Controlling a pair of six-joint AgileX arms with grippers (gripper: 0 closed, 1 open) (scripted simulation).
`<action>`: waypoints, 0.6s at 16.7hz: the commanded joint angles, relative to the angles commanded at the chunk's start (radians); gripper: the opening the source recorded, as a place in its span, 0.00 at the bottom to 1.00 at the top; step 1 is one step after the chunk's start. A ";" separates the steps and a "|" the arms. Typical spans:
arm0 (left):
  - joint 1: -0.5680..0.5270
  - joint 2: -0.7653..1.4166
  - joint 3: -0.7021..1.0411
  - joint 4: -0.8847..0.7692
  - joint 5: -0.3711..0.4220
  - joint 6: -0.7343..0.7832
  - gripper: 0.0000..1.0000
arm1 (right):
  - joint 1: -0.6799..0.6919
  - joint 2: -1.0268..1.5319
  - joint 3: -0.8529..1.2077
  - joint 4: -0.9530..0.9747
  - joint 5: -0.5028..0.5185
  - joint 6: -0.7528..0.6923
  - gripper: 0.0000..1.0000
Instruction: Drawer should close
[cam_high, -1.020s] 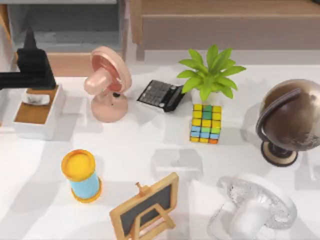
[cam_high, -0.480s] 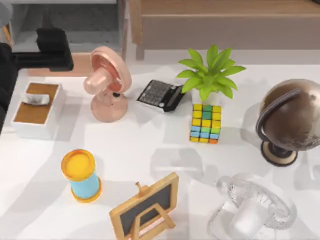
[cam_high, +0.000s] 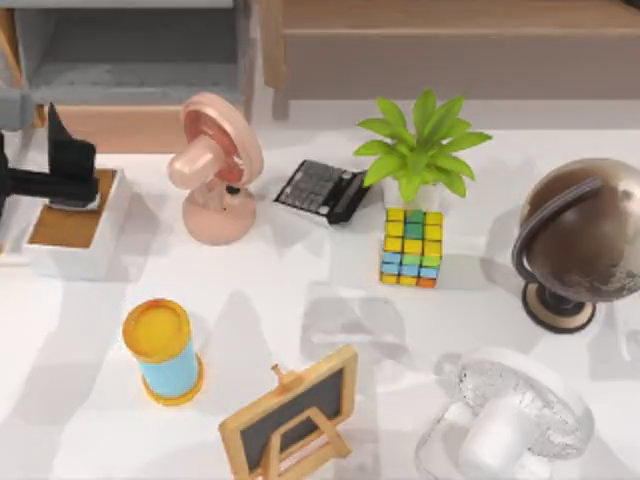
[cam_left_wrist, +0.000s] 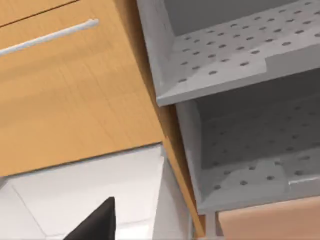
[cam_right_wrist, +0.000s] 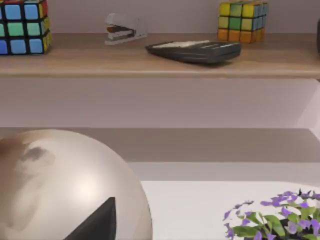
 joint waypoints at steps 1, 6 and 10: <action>0.069 0.050 -0.033 0.069 0.050 0.077 1.00 | 0.000 0.000 0.000 0.000 0.000 0.000 1.00; 0.449 0.341 -0.139 0.467 0.395 0.536 1.00 | 0.000 0.000 0.000 0.000 0.000 0.000 1.00; 0.713 0.583 -0.119 0.751 0.703 0.907 1.00 | 0.000 0.000 0.000 0.000 0.000 0.000 1.00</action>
